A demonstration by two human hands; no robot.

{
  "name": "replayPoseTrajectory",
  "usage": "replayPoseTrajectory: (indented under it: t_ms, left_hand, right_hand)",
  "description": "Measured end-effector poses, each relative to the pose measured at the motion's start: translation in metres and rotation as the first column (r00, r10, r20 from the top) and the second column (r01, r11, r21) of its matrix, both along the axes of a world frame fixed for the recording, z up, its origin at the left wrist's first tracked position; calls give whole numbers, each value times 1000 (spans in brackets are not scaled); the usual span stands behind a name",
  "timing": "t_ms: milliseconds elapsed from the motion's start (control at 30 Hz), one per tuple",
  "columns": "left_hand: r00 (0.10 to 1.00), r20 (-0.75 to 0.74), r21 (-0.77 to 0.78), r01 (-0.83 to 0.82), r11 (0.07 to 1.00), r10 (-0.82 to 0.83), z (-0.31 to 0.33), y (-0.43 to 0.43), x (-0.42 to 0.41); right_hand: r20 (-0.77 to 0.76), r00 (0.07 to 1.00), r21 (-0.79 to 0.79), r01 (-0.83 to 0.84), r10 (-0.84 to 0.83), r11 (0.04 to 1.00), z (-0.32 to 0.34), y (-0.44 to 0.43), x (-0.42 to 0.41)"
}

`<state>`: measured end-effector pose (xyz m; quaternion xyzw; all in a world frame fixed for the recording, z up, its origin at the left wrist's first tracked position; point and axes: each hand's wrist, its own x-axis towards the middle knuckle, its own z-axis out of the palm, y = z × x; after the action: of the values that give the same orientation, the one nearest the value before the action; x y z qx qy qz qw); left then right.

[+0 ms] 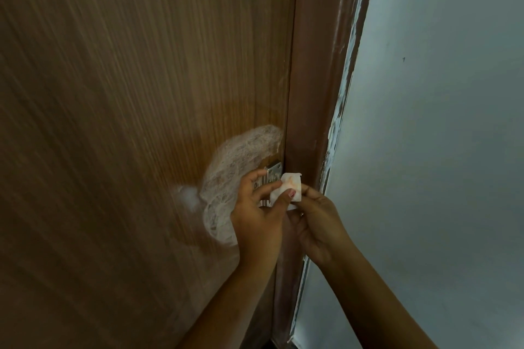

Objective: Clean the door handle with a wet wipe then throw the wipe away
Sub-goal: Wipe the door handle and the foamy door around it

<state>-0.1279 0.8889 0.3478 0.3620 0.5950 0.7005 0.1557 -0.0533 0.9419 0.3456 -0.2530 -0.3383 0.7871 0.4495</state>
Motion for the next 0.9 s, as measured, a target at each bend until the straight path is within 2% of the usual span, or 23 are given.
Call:
replayPoseTrajectory:
  t_ms: [100,167,267,367,400,467,533,633,700,733,900]
  left_hand:
    - [1000,2,20,-10,1000,10,3,1,-5]
    - [1000,28,34,-7,999,6,4,1,-9]
    - [998,55,25,31,999,-33,3,3,-15]
    - [994,34,-24,106,994,-105,1,2,-19]
    - [994,-18,-34,106,994,-106,2,0,-20]
    - [975,-221,-15,14,1000,-17,6,-7,-24]
    - [866,-470,83,-153,985,174,14,-16,-33]
    - [530,-728,287,-339,896,434,30,-25,-57]
    - [328,-782,401,-385,831,529,39,-26,-75]
    - [266,-784,437,-405,803,561,42,-26,-82]
    - [100,-777,517,-462,720,622,40,-20,-97]
  right_hand:
    - [-129,990,-76,-59,49,995,0,-1,4]
    - [-171,981,-49,-102,93,994,0,-2,6]
    - [-51,994,94,-89,94,992,-2,-2,5]
    - [40,999,156,-2,-4,988,-5,4,2]
    - [76,995,188,42,-58,981,-6,7,1]
    - [172,962,331,146,-212,932,-7,17,-2]
    - [290,847,545,236,-445,805,-5,28,-7]
    - [344,592,811,204,-729,548,-1,43,-17]
    - [336,521,866,155,-784,475,-2,47,-24]
    - [343,506,879,124,-792,460,-4,48,-27]
    - [332,454,922,27,-827,385,-18,37,-44]
